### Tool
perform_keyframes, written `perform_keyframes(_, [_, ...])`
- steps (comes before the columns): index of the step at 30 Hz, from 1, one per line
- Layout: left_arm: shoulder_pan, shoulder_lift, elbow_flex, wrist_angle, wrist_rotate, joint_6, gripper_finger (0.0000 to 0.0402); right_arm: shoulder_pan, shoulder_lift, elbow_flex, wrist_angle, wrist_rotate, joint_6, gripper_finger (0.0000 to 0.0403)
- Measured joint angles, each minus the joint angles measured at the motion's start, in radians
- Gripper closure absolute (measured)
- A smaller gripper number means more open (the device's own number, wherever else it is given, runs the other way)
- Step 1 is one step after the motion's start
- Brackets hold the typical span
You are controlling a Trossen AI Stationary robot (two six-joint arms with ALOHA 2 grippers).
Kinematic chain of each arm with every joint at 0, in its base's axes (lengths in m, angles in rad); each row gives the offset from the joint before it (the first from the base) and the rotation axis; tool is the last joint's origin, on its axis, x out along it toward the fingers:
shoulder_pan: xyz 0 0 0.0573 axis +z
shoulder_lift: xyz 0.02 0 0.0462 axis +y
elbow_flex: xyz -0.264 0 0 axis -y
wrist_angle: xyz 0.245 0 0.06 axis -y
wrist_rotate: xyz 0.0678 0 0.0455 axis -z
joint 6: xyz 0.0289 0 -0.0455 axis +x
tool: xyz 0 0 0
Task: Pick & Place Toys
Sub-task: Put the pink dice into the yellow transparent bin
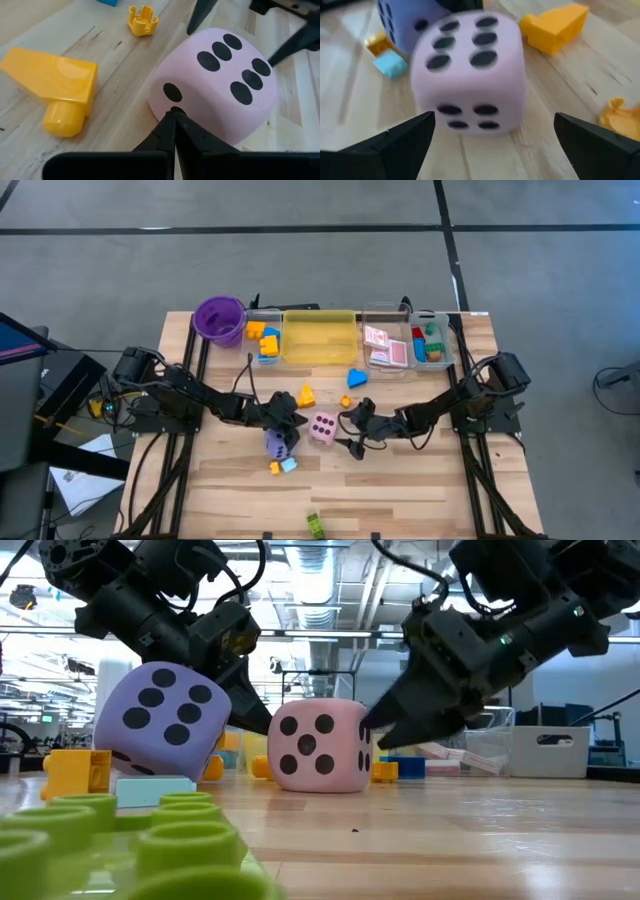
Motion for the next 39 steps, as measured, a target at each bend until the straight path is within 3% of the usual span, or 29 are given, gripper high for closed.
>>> perform_keyframes(12, [-0.034,0.0,-0.001,-0.003,0.006,-0.082,0.0401,0.041,-0.001,0.033,-0.027,0.001,-0.005,0.0003])
perform_keyframes(17, [-0.059,0.0,-0.001,0.019,0.058,-0.127,0.0401,0.041,-0.001,0.033,-0.03,0.0,-0.005,0.0003])
perform_keyframes(35, [-0.095,0.002,-0.003,0.084,0.069,-0.135,0.0401,0.04,-0.001,0.033,-0.028,0.003,-0.037,0.0003])
perform_keyframes(39, [-0.095,0.002,-0.003,0.084,0.062,-0.135,0.0401,0.04,-0.001,0.033,-0.027,0.047,-0.059,0.0003])
